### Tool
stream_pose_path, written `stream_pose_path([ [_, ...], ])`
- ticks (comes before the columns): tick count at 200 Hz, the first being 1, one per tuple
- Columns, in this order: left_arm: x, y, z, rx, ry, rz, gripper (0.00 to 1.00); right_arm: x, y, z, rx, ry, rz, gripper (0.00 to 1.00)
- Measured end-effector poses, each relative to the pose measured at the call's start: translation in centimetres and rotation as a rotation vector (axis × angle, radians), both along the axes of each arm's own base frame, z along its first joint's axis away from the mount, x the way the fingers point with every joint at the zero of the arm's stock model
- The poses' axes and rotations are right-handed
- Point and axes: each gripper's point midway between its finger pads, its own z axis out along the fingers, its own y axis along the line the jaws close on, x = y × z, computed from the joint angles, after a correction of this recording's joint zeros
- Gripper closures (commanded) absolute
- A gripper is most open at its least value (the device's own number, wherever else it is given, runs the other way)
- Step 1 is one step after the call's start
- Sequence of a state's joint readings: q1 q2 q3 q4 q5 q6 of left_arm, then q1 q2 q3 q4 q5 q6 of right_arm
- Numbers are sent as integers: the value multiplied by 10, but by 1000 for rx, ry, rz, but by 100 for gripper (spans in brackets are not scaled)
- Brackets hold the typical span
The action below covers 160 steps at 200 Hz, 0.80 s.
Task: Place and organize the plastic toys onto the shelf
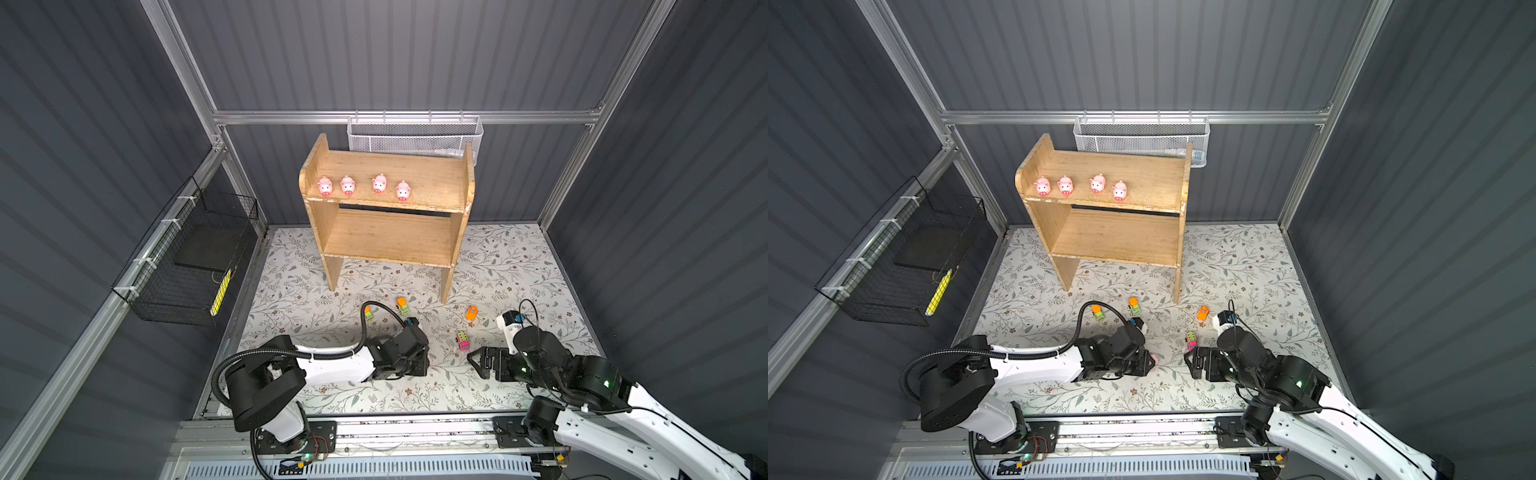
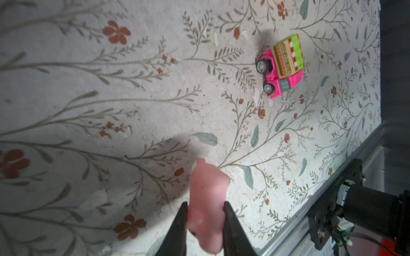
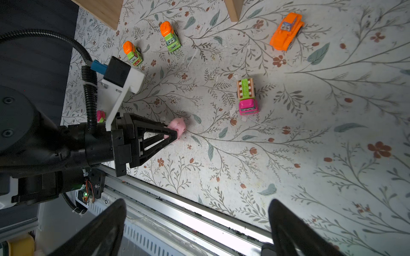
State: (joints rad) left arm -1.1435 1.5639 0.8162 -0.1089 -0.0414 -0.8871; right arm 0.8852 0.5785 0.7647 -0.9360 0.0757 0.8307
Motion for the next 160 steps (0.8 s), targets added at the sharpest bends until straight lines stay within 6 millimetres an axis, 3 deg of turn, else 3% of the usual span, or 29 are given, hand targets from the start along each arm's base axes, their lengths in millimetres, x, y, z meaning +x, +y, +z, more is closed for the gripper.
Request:
stream_pose_path([
  [42, 19, 20, 30, 271, -168, 78, 76, 0, -3, 1, 0, -10, -7, 1],
  [61, 26, 43, 17, 453, -208, 110, 76, 0, -6, 0, -11, -12, -15, 1],
  [95, 31, 88, -31, 808, -229, 127, 77, -1, -11, 1, -16, -23, -26, 1],
  [160, 31, 87, -27, 849, -262, 125, 56, -4, -25, -1, -42, -37, -50, 1],
])
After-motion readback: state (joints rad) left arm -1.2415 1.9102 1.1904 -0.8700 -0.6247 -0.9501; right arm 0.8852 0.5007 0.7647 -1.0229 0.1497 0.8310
